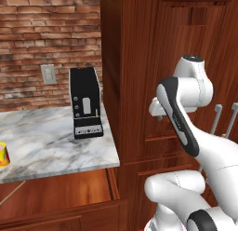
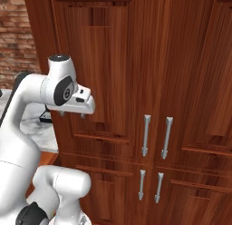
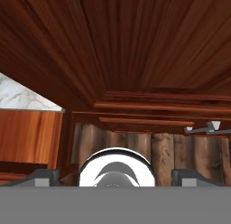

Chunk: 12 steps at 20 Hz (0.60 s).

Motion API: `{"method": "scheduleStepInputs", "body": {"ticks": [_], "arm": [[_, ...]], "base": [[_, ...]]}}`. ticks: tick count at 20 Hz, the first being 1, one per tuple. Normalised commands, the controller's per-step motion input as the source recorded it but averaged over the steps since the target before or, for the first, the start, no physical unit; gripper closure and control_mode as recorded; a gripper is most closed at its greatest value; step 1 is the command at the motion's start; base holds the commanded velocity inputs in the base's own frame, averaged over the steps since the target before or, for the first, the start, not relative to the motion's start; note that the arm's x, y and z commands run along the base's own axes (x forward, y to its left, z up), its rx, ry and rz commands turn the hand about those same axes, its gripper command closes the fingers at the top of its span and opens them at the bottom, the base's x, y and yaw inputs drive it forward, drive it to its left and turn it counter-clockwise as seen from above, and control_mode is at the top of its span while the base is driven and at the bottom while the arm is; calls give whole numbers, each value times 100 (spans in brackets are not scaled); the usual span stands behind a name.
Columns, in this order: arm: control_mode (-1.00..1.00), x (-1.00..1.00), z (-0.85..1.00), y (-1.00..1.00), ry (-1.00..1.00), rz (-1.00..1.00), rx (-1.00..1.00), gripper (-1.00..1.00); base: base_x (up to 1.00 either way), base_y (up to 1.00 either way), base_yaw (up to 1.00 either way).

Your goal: Pick up the straw from the left drawer and put it inside the smoothie cup.

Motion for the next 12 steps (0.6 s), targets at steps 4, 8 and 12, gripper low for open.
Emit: {"method": "scheduleStepInputs", "body": {"ticks": [4, 8, 12], "arm": [[-100, -4, -23, 0, 0, -3, 0, -100], [-100, -15, -29, 0, 0, -2, 0, -100], [-100, -38, -16, 0, 0, 0, 0, -100]], "base": [[0, 0, 0], [0, 0, 0], [0, 0, 0]]}}
